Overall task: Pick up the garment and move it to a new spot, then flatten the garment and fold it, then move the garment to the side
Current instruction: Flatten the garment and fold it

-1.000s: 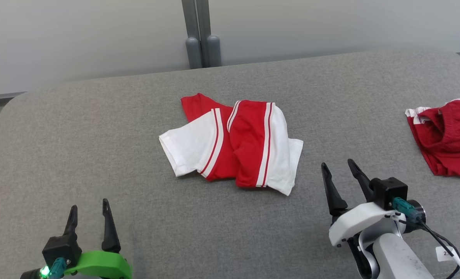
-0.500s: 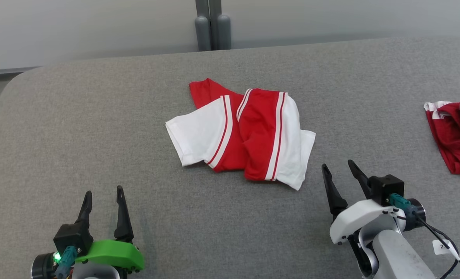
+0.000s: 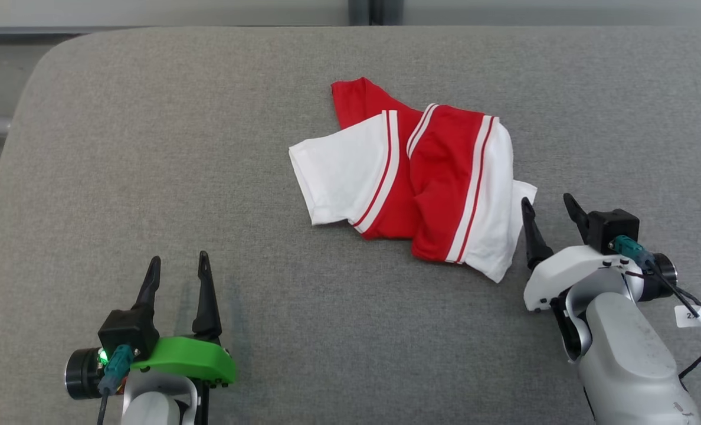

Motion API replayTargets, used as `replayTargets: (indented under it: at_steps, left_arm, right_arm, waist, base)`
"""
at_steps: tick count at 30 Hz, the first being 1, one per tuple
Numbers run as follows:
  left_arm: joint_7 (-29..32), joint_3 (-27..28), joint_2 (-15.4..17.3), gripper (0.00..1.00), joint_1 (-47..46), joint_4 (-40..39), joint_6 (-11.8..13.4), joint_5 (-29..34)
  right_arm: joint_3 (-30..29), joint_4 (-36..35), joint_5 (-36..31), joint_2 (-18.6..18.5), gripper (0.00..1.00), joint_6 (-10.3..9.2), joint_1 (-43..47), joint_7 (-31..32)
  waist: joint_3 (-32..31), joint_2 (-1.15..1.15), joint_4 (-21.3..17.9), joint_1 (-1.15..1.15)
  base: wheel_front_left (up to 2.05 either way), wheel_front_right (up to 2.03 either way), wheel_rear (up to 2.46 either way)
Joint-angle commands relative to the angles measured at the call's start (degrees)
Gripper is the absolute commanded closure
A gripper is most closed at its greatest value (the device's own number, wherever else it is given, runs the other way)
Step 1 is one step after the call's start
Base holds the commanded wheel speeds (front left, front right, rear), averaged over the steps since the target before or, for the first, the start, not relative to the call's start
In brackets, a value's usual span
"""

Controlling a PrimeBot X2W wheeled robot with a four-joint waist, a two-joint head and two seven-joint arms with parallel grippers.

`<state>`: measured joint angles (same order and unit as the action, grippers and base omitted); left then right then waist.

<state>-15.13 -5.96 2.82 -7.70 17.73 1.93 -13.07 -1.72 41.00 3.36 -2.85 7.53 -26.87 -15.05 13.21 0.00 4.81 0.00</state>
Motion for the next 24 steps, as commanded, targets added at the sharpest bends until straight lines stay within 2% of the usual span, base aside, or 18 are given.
replayTargets:
  at_steps: [1, 5, 6, 7, 8, 10, 11, 16, 24]
  left_arm:
    - [0.0, -0.2, 0.2, 0.00, -1.4, 0.0, -0.3, 0.0]
    - [0.0, -0.7, 0.2, 0.00, -2.3, -0.3, 0.1, -0.2]
    - [0.0, -0.7, 0.2, 0.00, -2.5, -0.4, 0.2, -0.2]
    - [0.0, -0.7, 0.1, 0.00, -2.5, -0.3, 0.3, -0.3]
    - [0.0, -0.7, 0.2, 0.00, -2.5, -0.3, 0.3, -0.3]
    - [0.0, -0.4, 0.2, 0.00, -2.6, -0.3, 0.4, -0.2]
    - [0.0, -0.2, 0.2, 0.00, -2.6, -0.3, 0.4, -0.2]
    - [0.0, 0.5, 0.1, 0.00, -2.4, -0.5, 0.4, -0.1]
    - [0.0, -0.2, 0.2, 0.00, -1.0, -0.4, 0.3, -0.8]
  right_arm:
    - [-0.7, 0.9, -1.1, -0.1, 0.00, -0.08, -1.3, -0.2]
    - [-3.1, 5.6, -4.0, -0.1, 0.00, -0.08, -3.6, -0.2]
    - [-3.3, 6.7, -4.4, -0.1, 0.05, -0.08, -4.0, -0.1]
    - [-3.1, 8.3, -4.8, -0.1, 0.57, -0.08, -4.2, 0.0]
    - [-3.0, 9.3, -4.5, -0.1, 0.74, -0.05, -4.3, 0.1]
    - [-3.6, 10.3, -4.4, 0.0, 0.74, -0.05, -4.4, 0.2]
    - [-4.0, 10.6, -4.4, 0.0, 1.00, -0.06, -4.4, 0.2]
    - [-6.2, 7.7, -4.7, -0.4, 1.00, -0.15, -4.6, 0.1]
    - [-3.9, -8.5, 2.3, -0.2, 1.00, -0.08, -8.0, -0.2]
  waist:
    - [2.5, 0.00, 2.6, 0.00]
    - [3.9, 0.00, 3.8, 0.00]
    - [4.1, 0.00, 4.0, 0.00]
    - [4.3, 0.00, 4.1, 0.00]
    - [4.3, 0.00, 4.2, 0.00]
    - [4.5, 0.00, 4.2, 0.00]
    - [4.4, 0.00, 4.1, 0.00]
    - [3.9, 0.00, 3.1, 0.00]
    - [1.0, 0.00, 0.9, 0.00]
  base:
    - [0.00, 0.00, 0.00]
    - [0.00, 0.00, 0.00]
    - [0.00, 0.00, 0.00]
    - [0.00, 0.00, 0.00]
    - [0.00, 0.00, 0.00]
    - [0.00, 0.00, 0.00]
    - [0.00, 0.00, 0.00]
    - [0.00, 0.00, 0.00]
    - [0.00, 0.00, 0.00]
